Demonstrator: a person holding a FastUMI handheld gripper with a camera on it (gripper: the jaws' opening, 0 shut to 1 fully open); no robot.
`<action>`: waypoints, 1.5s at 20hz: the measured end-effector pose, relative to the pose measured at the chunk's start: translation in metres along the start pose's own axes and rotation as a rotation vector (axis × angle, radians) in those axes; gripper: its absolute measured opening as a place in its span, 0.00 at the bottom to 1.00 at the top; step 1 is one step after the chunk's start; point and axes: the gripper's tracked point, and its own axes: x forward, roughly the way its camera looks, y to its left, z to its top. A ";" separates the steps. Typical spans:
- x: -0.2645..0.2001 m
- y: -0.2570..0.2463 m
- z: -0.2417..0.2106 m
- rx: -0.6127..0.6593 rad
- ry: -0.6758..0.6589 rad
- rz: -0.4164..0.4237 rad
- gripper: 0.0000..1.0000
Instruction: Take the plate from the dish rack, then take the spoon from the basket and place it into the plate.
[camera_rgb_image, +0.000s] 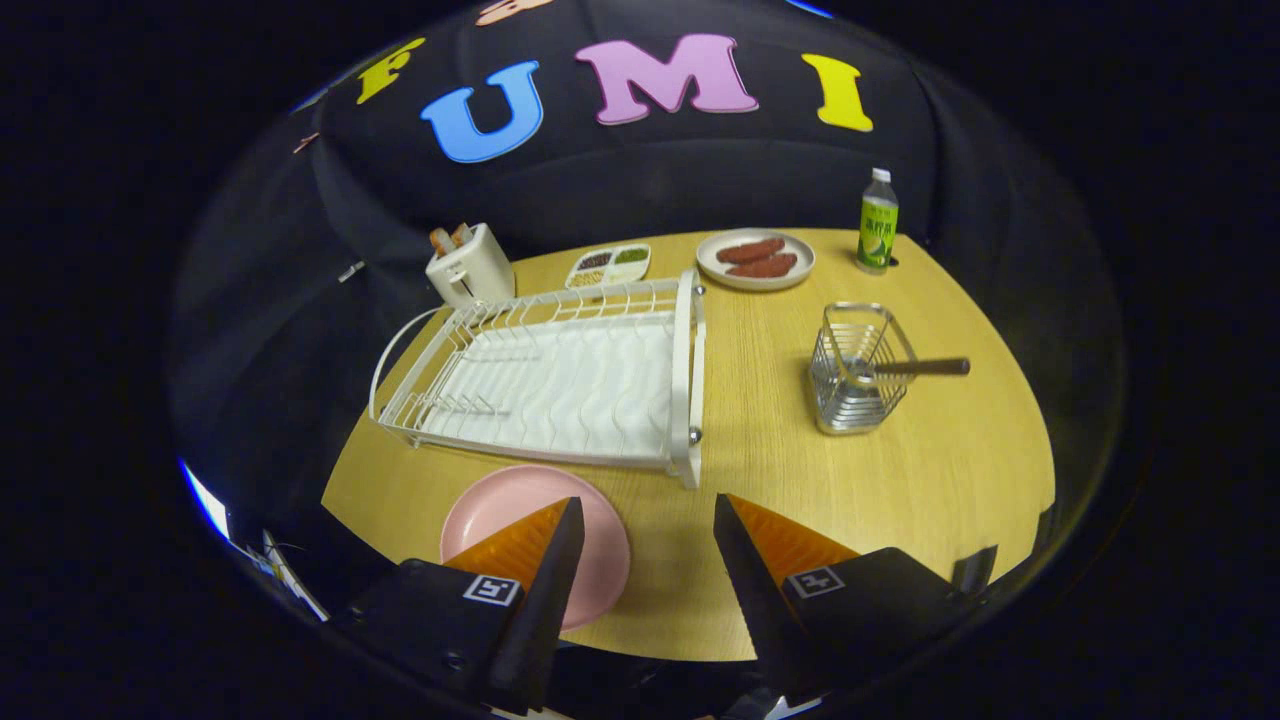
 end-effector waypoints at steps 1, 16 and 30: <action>-0.006 -0.006 0.017 -0.028 -0.037 -0.008 0.81; 0.032 -0.198 0.068 -0.192 -0.020 -0.243 0.76; 0.069 -0.195 0.036 -0.057 0.087 -0.165 0.15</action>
